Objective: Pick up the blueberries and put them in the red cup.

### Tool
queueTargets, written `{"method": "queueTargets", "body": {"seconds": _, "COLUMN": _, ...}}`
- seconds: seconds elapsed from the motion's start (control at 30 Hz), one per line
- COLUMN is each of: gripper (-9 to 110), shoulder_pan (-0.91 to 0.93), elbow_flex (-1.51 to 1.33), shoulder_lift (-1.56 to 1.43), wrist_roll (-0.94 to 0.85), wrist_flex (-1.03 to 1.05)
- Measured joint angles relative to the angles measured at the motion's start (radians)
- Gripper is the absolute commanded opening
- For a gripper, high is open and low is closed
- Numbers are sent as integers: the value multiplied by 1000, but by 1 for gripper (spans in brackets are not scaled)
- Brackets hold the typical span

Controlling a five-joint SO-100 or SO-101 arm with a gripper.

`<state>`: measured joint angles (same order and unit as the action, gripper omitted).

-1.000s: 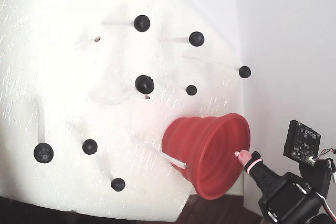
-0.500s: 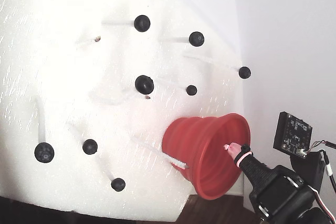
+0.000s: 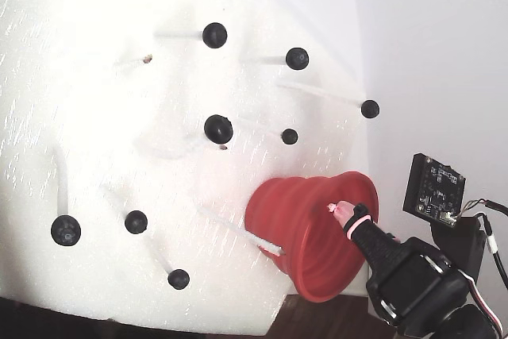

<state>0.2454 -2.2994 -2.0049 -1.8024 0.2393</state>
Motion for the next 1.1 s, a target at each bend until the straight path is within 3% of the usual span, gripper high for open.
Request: {"method": "queueTargets", "body": {"seconds": 1.1, "gripper": 15, "shoulder_pan": -60, "elbow_flex": 0, "shoulder_lift": 158, "wrist_roll": -31, "wrist_flex": -206}}
